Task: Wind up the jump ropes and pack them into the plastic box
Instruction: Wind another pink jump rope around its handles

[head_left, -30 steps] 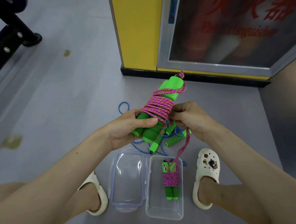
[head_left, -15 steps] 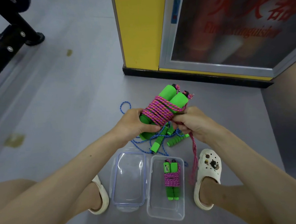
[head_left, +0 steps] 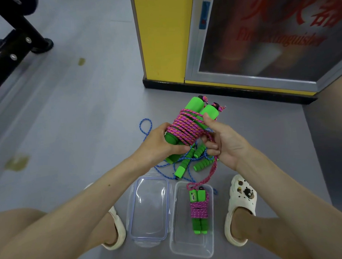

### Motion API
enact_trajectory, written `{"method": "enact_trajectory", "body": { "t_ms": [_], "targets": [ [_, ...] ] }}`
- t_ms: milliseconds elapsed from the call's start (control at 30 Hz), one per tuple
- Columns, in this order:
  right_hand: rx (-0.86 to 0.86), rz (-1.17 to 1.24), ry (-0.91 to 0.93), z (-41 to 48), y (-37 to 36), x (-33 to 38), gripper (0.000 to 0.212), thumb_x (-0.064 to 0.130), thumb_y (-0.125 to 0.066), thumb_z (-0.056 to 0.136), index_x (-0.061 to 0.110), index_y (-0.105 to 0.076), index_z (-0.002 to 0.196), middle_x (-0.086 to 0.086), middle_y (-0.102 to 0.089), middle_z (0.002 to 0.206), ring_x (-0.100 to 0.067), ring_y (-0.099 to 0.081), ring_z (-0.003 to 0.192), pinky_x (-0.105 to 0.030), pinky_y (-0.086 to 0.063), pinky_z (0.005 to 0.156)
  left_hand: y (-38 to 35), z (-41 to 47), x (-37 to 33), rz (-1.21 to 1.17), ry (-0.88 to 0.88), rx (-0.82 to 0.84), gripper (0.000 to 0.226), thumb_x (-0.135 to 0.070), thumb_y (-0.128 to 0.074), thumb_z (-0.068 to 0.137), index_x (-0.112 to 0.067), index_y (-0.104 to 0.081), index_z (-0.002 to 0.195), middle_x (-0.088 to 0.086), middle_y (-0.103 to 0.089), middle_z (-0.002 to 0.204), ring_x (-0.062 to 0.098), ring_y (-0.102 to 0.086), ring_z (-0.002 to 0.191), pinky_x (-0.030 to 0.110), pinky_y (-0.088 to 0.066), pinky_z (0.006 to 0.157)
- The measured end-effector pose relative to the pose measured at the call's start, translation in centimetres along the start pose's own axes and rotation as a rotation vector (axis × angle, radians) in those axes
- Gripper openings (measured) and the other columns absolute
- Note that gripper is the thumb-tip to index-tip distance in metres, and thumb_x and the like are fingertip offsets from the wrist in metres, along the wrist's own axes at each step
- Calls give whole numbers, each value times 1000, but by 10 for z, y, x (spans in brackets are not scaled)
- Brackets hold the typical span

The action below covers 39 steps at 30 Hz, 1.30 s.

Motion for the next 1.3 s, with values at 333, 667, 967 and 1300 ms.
{"method": "enact_trajectory", "body": {
  "t_ms": [333,667,967,1300],
  "targets": [
    [-98,-32,162,-2,7,15,34,41,-60,87,15,-50,67,2,-36,50,-5,-20,36,-19,-15,38,-20,-9,5,-335,78,219,54,-7,-77,73,-6,-55,121,16,-70,107,29,-69,95,34,-56,85],
    [-138,-24,97,-3,4,12,43,53,-60,83,19,-44,63,3,-34,46,-7,-26,35,-15,-20,35,-28,-11,-2,-281,48,239,58,-16,-82,70,-4,-55,120,18,-70,105,29,-70,88,42,-56,86],
    [-118,147,54,0,14,9,31,40,-66,81,20,-52,61,6,-46,45,-6,-35,37,-16,-25,37,-37,-20,-12,-394,25,383,49,-8,-74,73,-4,-56,119,17,-69,107,28,-68,93,37,-56,86],
    [-82,266,0,1,-2,-1,57,55,-79,53,13,-68,90,-8,-66,85,-24,-59,83,-38,-48,86,-45,-29,0,-678,172,557,37,-20,-78,75,-3,-65,104,18,-69,94,25,-69,80,31,-58,73]
  ]
}}
Point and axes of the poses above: each hand's wrist, its own z-axis towards the middle knuckle, its own y-axis out of the back of the hand, x = y × z, the point moved 7 cm from there along z, towards the middle knuckle
